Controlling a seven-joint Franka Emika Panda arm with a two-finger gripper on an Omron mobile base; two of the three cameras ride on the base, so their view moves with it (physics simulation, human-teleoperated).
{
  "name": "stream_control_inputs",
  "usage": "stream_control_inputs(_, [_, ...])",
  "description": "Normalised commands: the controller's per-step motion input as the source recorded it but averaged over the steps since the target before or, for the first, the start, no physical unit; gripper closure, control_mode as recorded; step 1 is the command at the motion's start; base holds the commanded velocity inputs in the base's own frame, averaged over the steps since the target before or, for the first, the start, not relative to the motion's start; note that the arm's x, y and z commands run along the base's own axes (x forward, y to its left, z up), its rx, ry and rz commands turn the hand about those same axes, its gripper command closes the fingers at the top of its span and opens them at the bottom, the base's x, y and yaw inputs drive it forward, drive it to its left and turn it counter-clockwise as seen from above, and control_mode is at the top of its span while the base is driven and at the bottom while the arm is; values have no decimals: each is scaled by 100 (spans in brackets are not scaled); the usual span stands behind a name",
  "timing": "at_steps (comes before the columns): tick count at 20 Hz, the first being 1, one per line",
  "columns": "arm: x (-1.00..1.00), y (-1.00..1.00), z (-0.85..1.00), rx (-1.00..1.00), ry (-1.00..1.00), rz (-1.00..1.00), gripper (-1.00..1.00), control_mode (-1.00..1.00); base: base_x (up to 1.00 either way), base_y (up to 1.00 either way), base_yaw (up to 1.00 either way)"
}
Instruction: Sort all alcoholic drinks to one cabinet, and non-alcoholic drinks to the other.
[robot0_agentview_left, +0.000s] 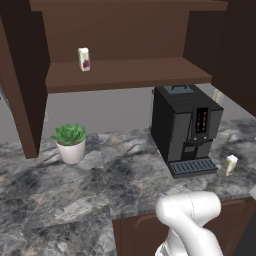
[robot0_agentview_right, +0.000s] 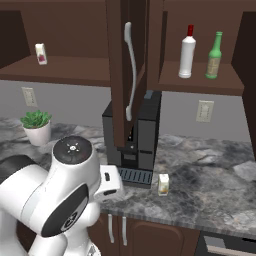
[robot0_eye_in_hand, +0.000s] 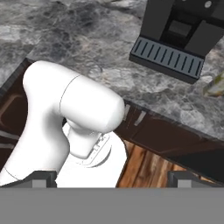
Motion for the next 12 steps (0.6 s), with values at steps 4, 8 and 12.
stream_control_inputs(4, [0, -17, -10, 0, -2, 0, -100, -100, 0, 0, 0])
stream_control_inputs(8, [0, -21, -10, 0, -2, 0, -100, -100, 0, 0, 0])
stream_control_inputs(12, [2, -22, -3, 0, 0, 0, -100, -100, 0, 0, 0])
